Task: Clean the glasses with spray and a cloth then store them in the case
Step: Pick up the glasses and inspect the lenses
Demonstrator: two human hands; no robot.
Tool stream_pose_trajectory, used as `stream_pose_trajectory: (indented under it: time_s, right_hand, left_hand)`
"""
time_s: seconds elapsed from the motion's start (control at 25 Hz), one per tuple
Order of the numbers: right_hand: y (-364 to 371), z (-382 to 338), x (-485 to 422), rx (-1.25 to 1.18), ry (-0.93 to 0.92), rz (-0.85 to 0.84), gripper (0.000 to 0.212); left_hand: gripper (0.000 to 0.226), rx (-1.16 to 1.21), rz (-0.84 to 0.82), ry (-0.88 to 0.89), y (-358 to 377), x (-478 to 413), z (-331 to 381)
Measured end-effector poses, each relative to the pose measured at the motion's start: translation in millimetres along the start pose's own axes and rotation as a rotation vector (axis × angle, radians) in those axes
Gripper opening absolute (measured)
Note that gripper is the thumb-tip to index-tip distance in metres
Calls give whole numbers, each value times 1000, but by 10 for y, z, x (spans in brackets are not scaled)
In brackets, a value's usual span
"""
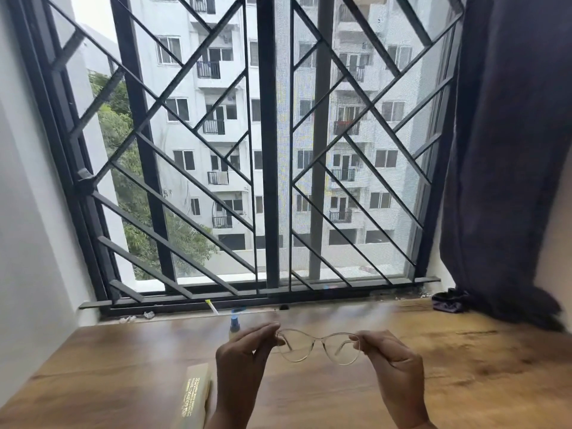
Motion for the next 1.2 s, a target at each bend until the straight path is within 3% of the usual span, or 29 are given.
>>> stream_pose_trajectory:
  time_s: [0.08, 0.2, 0.44, 0.8, 1.04, 1.12, 1.2]
  right_hand:
    - [3, 12, 25, -19, 21, -9, 13]
    - [19, 33, 64, -33, 28, -36, 14]
    - [77, 166, 149, -60, 33, -68, 26]
    - [55, 309, 155, -38, 31, -64, 25]
    - [-7, 470, 269, -12, 62, -142, 16]
    - [-40, 592, 381, 40, 104, -169, 38]
    - [-58, 656, 493, 123, 97, -217, 43]
  left_hand:
    - [34, 11, 3, -6, -8, 22, -14]
    - [24, 60, 15, -35, -44, 67, -30]
    - [26, 70, 9, -69, -71, 144, -78]
    - [22, 85, 1, -72, -10, 213, -242]
    - [18, -4, -116, -7, 15, 417, -487]
    - [17, -70, -173, 38, 15, 555, -575]
    - [8, -73, -239, 49, 3, 704, -633]
Point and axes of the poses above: each hand's wrist, its own x-axis away from the middle knuckle, its own y-axis out of the palm, z = x × y, the point moved 3 cm from there along -x, towards the middle knuckle, and after that the axes turned 2 degrees about -z, right-handed, at the moved point
